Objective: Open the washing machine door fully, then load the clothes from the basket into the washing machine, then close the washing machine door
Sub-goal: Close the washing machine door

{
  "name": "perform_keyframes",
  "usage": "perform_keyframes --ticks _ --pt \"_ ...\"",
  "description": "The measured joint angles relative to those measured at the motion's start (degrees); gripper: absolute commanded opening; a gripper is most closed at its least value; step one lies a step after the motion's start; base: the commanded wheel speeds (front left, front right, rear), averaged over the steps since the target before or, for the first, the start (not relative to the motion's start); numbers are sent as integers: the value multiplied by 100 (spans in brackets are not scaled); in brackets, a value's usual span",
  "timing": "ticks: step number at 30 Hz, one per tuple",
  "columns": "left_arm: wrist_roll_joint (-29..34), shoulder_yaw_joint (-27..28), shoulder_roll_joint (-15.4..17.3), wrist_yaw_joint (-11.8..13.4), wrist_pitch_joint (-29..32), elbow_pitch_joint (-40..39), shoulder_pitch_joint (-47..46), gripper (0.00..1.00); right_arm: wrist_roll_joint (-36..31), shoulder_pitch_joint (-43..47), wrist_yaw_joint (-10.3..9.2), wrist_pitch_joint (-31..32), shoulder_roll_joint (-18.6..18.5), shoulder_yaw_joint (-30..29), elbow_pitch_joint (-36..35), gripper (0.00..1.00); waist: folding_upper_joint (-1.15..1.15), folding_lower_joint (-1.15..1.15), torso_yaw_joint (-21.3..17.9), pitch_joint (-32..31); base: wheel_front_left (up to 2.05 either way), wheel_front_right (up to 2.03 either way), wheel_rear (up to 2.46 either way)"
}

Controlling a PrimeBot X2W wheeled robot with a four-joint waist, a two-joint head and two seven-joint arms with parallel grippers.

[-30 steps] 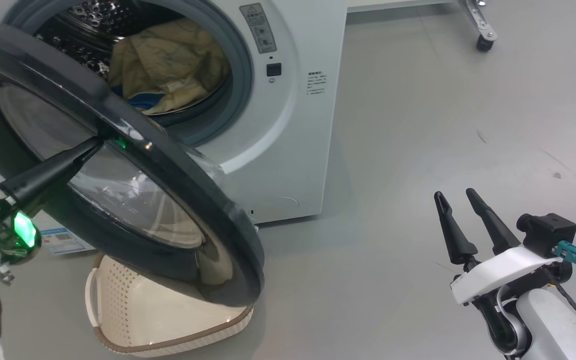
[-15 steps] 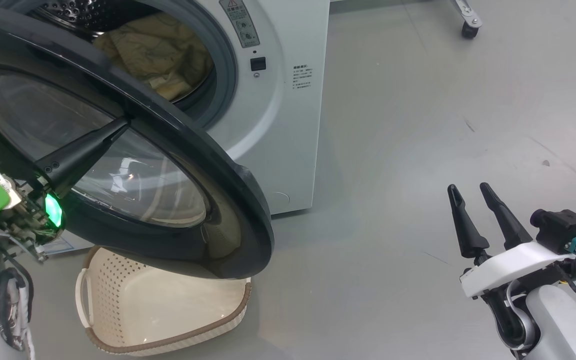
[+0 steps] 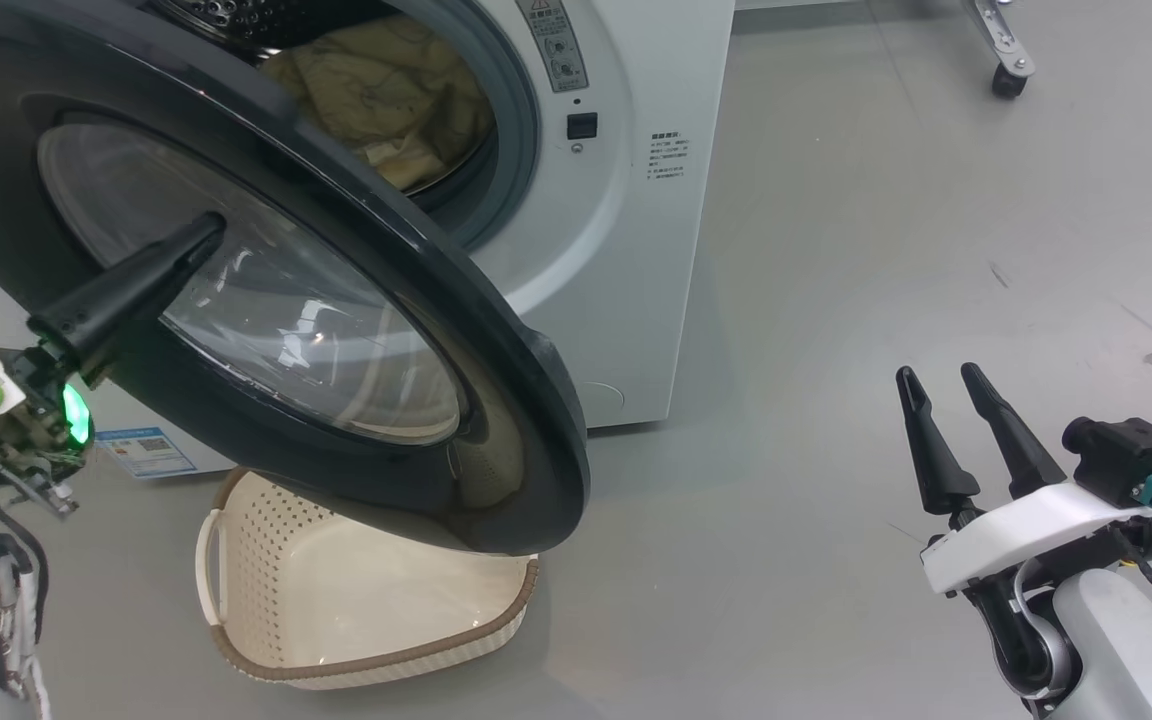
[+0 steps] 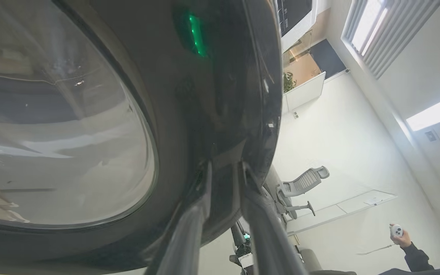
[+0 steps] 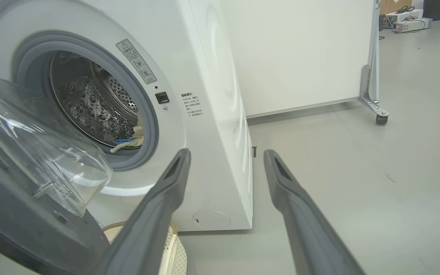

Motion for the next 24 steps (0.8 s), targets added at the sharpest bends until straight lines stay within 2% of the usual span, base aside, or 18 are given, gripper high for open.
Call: perform_keyframes --ticks 2,8,12,17,24 --pt "66 56 47 -68 -87 8 2 100 -5 0 0 0 -1 -1 0 100 0 0 54 -8 0 0 0" --pt "561 170 219 -392 -420 2 139 100 -10 1 0 0 -8 20 -2 100 0 0 183 -58 0 0 0" --pt "1157 314 367 -653 -840 -33 438 100 -10 1 0 0 -9 56 -18 100 0 0 209 -62 0 0 0" --pt "1629 419 244 -749 -1459 -44 816 100 -11 1 0 0 -31 64 -33 100 0 0 215 -46 0 0 0" --pt "2861 377 242 -834 -2603 -203 1295 100 -11 -1 0 0 -56 57 -43 100 0 0 198 -26 0 0 0"
